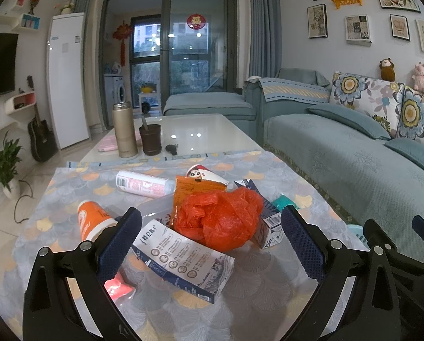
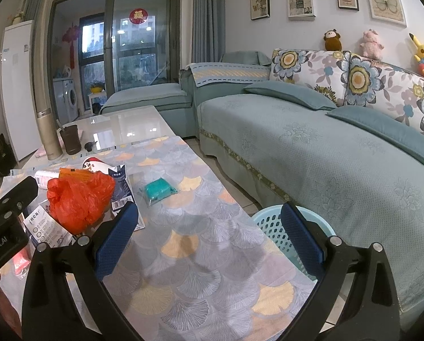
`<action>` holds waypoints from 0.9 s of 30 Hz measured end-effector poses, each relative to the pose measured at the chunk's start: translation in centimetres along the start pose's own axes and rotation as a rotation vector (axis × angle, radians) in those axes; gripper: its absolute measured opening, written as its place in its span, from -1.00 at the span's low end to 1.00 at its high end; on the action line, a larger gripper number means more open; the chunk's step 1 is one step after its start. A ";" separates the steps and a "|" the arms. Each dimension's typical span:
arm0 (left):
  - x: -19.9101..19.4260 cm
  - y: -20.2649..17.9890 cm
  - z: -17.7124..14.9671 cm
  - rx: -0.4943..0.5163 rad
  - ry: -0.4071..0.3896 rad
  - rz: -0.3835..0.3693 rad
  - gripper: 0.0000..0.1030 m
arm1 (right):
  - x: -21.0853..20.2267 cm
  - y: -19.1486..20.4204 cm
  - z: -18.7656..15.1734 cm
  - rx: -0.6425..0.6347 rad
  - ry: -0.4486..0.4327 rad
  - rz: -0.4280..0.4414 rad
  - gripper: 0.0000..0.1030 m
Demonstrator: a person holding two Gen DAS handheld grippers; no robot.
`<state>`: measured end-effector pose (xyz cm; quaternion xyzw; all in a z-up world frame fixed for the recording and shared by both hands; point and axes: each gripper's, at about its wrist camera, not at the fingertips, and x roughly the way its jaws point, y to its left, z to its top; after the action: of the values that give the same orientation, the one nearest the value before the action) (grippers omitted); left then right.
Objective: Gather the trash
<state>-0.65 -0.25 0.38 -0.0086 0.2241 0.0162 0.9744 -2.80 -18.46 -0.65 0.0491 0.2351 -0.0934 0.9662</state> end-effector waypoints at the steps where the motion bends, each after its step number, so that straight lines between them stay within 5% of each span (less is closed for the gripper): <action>1: 0.0 0.0 0.0 0.000 0.000 0.000 0.85 | 0.0 0.0 0.0 -0.001 0.000 0.001 0.85; 27: 0.0 0.0 0.0 -0.001 0.001 0.000 0.85 | 0.1 0.0 -0.1 -0.004 0.004 -0.002 0.85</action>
<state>-0.61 -0.29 0.41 -0.0089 0.2247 0.0162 0.9742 -2.78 -18.46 -0.74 0.0470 0.2372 -0.0939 0.9658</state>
